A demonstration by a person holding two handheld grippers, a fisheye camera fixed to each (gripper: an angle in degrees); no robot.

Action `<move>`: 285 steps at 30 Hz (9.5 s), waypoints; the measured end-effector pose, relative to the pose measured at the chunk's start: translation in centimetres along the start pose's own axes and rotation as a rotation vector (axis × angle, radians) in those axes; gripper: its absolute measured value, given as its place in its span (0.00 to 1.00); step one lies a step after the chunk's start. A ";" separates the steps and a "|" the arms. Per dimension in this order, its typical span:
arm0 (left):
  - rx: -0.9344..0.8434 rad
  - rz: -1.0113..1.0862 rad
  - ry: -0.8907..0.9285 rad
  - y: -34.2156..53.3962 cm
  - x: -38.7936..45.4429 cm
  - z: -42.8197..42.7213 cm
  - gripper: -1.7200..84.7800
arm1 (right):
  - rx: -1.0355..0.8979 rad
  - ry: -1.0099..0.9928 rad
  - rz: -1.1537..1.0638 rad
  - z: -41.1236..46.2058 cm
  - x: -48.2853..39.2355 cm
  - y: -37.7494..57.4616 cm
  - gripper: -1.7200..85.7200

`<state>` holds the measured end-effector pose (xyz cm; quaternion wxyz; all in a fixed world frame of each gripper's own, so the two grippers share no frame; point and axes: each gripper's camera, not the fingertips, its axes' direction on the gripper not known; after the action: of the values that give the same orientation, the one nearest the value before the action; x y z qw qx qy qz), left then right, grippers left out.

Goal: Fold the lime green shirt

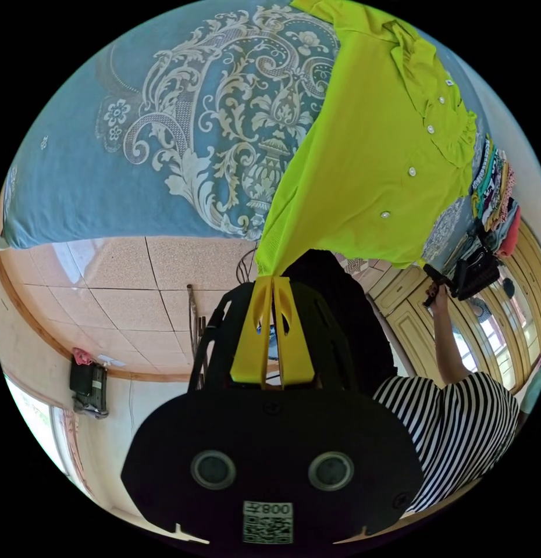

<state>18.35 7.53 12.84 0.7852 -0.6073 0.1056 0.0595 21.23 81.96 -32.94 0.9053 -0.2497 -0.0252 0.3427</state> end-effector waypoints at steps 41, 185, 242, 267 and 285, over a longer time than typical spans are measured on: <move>0.317 1.183 -0.084 -39.2 50.7 12.5 0.10 | 0.582 0.066 0.081 -13.0 -6.5 -7.9 0.11; 1.129 -0.136 0.604 9.7 -5.8 -31.7 0.02 | 0.163 0.205 -1.007 27.7 -84.8 -79.2 0.04; 1.046 0.373 0.062 -18.7 22.4 -42.6 0.04 | 0.709 0.477 -0.273 -17.0 -48.4 -43.8 0.06; 0.827 0.503 -0.070 -29.2 25.0 -29.2 0.02 | 0.650 0.462 -0.313 -13.3 -40.8 -28.8 0.02; 0.816 0.423 0.033 -38.3 22.4 -19.5 0.02 | 0.516 0.387 -0.337 -9.0 -35.5 -23.3 0.02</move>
<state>46.74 -21.85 38.89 0.9289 -0.2146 0.2546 0.1624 10.26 40.63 -25.42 0.9703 -0.0655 0.1932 0.1299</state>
